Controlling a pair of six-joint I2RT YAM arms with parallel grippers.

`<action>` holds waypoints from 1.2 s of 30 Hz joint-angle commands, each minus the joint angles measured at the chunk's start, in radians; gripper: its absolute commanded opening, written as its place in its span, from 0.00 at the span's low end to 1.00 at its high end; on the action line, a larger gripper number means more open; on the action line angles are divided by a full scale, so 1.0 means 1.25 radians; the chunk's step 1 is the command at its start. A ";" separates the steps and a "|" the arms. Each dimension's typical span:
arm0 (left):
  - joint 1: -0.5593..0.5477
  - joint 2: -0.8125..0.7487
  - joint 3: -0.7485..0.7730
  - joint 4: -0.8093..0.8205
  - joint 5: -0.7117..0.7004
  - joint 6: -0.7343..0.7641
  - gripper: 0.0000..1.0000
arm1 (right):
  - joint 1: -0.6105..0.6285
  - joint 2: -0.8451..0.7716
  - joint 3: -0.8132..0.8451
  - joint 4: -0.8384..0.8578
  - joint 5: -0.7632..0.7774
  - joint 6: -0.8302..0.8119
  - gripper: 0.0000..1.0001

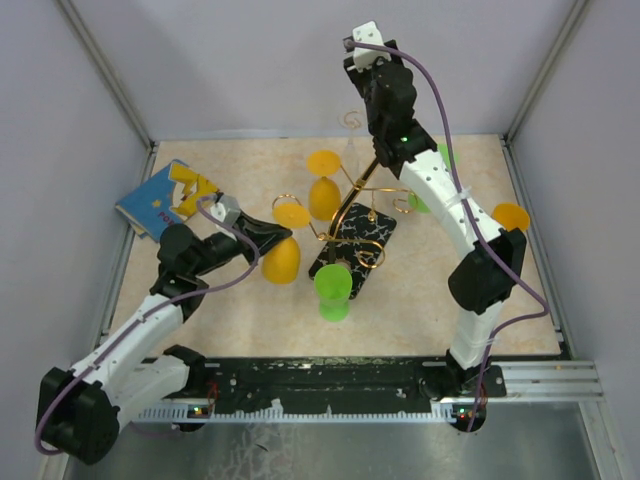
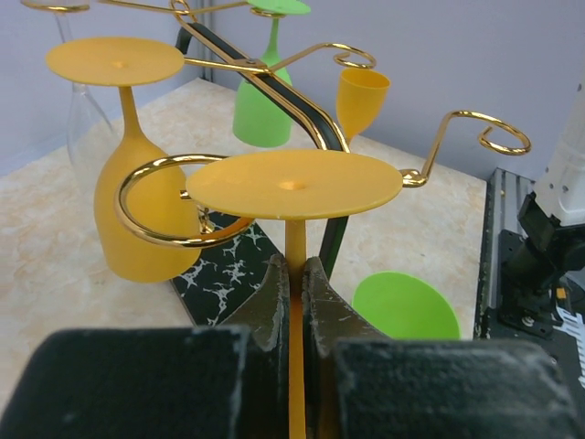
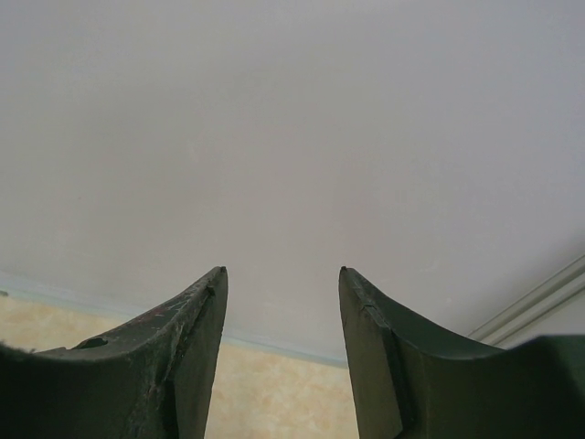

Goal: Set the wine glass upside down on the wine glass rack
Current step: Turn the wine glass upside down at the wine rack.

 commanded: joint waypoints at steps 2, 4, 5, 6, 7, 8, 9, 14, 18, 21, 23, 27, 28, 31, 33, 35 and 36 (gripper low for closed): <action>-0.007 0.007 -0.019 0.092 -0.065 0.022 0.00 | -0.005 -0.029 0.028 0.031 0.014 -0.031 0.53; -0.007 0.010 -0.020 0.092 -0.089 0.035 0.00 | -0.006 -0.026 0.028 0.034 0.014 -0.036 0.53; -0.007 0.011 -0.020 0.092 -0.097 0.041 0.00 | -0.005 -0.025 0.029 0.037 0.014 -0.039 0.53; -0.007 0.014 -0.022 0.092 -0.104 0.046 0.00 | -0.006 -0.025 0.029 0.040 0.014 -0.042 0.53; -0.007 0.017 -0.022 0.095 -0.110 0.049 0.00 | -0.006 -0.023 0.030 0.043 0.012 -0.043 0.53; -0.007 0.022 -0.024 0.101 -0.114 0.050 0.00 | -0.006 -0.021 0.031 0.045 0.010 -0.044 0.53; -0.007 0.028 -0.025 0.112 -0.116 0.050 0.00 | -0.006 -0.019 0.034 0.045 0.008 -0.045 0.53; -0.007 0.071 -0.024 0.178 -0.105 0.026 0.00 | -0.006 -0.004 0.048 0.043 0.003 -0.052 0.54; -0.007 0.091 -0.029 0.216 -0.121 0.013 0.00 | -0.006 -0.001 0.049 0.046 0.004 -0.064 0.54; -0.007 0.095 -0.046 0.244 -0.155 0.001 0.00 | -0.009 -0.001 0.048 0.046 0.004 -0.070 0.54; -0.007 0.093 -0.069 0.279 -0.183 -0.020 0.00 | -0.012 -0.001 0.047 0.047 0.004 -0.069 0.54; -0.007 0.079 -0.099 0.313 -0.229 -0.030 0.00 | -0.016 0.004 0.048 0.047 0.003 -0.069 0.54; -0.007 0.072 -0.103 0.308 -0.238 -0.026 0.00 | -0.017 0.006 0.048 0.047 0.002 -0.069 0.54; -0.007 0.042 -0.112 0.282 -0.264 -0.007 0.00 | -0.018 0.015 0.054 0.043 0.001 -0.069 0.54; -0.007 0.024 -0.116 0.269 -0.279 0.007 0.00 | -0.019 0.020 0.059 0.041 0.001 -0.069 0.55; -0.007 0.014 -0.118 0.259 -0.286 0.022 0.00 | -0.019 0.024 0.063 0.039 0.000 -0.066 0.55; -0.007 0.011 -0.117 0.256 -0.285 0.025 0.00 | -0.019 0.025 0.066 0.039 0.000 -0.064 0.55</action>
